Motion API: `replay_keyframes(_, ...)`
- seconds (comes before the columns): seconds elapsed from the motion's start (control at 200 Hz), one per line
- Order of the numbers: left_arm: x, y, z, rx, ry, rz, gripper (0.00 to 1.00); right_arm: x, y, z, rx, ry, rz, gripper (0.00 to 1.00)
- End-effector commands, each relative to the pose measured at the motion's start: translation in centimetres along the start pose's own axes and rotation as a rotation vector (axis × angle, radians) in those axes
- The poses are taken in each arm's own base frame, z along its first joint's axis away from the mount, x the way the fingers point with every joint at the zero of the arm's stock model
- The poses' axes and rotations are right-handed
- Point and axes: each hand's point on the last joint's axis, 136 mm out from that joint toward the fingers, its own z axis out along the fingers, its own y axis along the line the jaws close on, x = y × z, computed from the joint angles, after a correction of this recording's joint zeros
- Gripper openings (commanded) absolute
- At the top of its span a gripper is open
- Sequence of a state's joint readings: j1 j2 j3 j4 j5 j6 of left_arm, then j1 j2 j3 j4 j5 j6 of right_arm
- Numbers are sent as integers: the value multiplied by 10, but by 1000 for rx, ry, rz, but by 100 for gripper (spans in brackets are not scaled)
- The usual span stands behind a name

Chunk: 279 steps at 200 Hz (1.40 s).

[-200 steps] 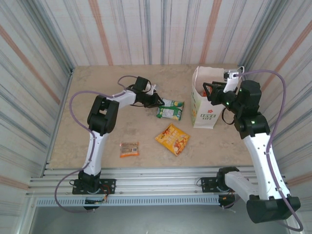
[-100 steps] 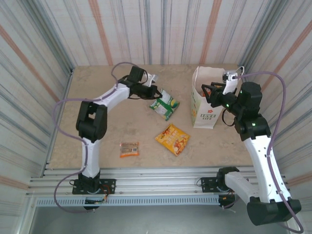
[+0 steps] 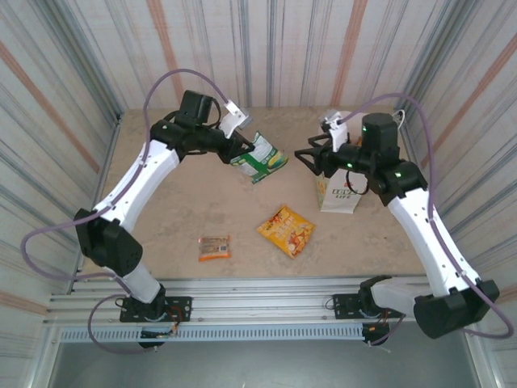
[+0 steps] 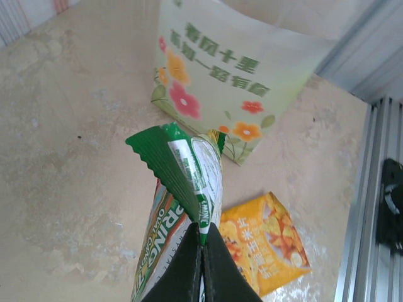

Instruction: Place the snacks into the paper bag

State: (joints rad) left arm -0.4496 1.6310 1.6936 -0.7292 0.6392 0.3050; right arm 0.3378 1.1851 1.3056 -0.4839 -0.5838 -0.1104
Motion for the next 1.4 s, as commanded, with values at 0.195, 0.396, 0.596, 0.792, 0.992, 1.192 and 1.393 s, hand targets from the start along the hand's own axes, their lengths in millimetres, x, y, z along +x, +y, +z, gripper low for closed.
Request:
replay_keyframes(0.195, -7, -69, -34, 161, -69, 231, 0, 15, 34, 30, -198, 151, -67, 65)
replay_keyframes(0.396, -15, -85, -42, 193, -111, 278, 0, 15, 52, 39, -332, 190, -58, 65)
replay_keyframes(0.596, -20, -88, -43, 170, -122, 298, 0, 26, 70, 49, -455, 242, -22, 63)
replay_keyframes(0.792, -27, -87, -45, 145, -149, 295, 0, 34, 67, 58, -454, 278, -3, 48)
replay_keyframes(0.992, -32, -68, -45, 10, -140, 260, 9, 30, 58, 54, -405, 253, -42, 17)
replay_keyframes(1.192, -35, -44, -52, -140, -144, 129, 54, 9, 29, 36, -267, 130, -29, 11)
replay_keyframes(1.393, -14, -24, -43, -193, -129, -68, 65, -49, -14, -18, -39, -153, 4, 11)
